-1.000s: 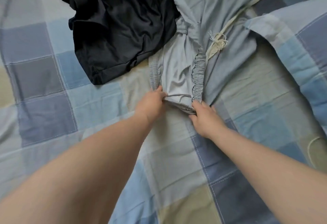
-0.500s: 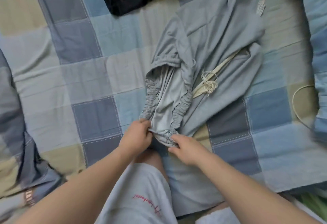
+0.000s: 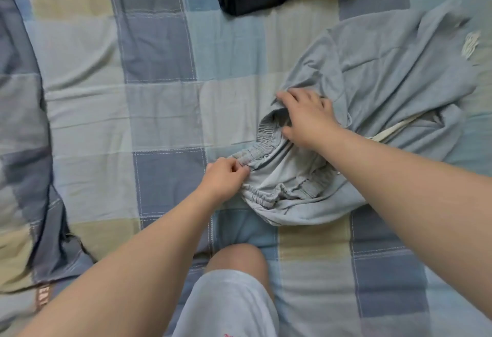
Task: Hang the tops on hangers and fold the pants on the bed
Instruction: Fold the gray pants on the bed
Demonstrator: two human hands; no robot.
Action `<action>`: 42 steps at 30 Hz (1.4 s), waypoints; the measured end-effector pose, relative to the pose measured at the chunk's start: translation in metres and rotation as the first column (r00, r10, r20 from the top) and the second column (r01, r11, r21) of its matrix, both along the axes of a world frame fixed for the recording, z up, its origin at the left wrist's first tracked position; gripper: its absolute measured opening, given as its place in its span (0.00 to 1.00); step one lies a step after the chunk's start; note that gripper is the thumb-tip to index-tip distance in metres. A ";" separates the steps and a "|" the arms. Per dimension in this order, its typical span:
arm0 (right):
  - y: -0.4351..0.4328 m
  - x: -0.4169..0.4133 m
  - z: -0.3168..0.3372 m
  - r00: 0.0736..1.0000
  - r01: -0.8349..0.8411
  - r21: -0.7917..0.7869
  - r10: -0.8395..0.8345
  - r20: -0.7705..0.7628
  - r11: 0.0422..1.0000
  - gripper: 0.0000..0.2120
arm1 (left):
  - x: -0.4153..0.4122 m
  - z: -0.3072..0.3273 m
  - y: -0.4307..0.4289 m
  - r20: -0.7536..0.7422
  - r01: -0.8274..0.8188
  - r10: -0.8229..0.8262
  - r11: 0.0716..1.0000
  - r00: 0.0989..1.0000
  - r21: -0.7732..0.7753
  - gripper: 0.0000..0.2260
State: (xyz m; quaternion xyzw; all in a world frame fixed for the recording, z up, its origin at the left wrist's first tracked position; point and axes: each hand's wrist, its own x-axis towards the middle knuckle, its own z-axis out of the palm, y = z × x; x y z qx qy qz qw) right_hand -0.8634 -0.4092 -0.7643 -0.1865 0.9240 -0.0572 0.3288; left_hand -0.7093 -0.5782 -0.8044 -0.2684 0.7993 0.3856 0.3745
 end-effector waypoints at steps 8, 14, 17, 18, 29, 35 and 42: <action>0.001 0.011 -0.014 0.983 0.175 0.113 -0.168 -0.070 0.978 0.15 | 0.001 -0.003 -0.010 -0.002 0.079 -0.079 0.996 0.997 0.028 0.16; 0.049 0.045 0.027 0.896 0.438 0.060 -0.441 0.054 0.897 0.18 | -0.016 0.015 0.001 0.087 0.202 -0.198 0.979 0.976 -0.039 0.11; 0.079 0.076 0.063 0.852 0.515 0.039 -0.517 0.084 0.856 0.20 | -0.018 0.035 0.017 0.081 0.260 -0.252 0.959 0.964 -0.112 0.10; 0.090 0.087 0.076 0.836 0.543 0.018 -0.543 0.081 0.839 0.19 | -0.014 0.043 0.027 0.063 0.252 -0.245 0.958 0.967 -0.135 0.13; 0.196 0.220 0.269 0.700 0.671 -0.399 -0.711 0.065 0.625 0.20 | 0.114 0.219 0.121 -0.298 -0.104 0.036 0.971 0.954 -0.217 0.08; 0.224 0.264 0.412 0.739 0.505 -0.611 -0.671 -0.059 0.610 0.20 | 0.162 0.347 0.151 -0.481 -0.253 0.147 0.953 0.864 -0.163 0.11; 0.205 0.289 0.554 0.811 0.310 -0.726 -0.569 -0.135 0.614 0.16 | 0.201 0.488 0.118 -0.616 -0.318 0.142 0.930 0.775 -0.185 0.12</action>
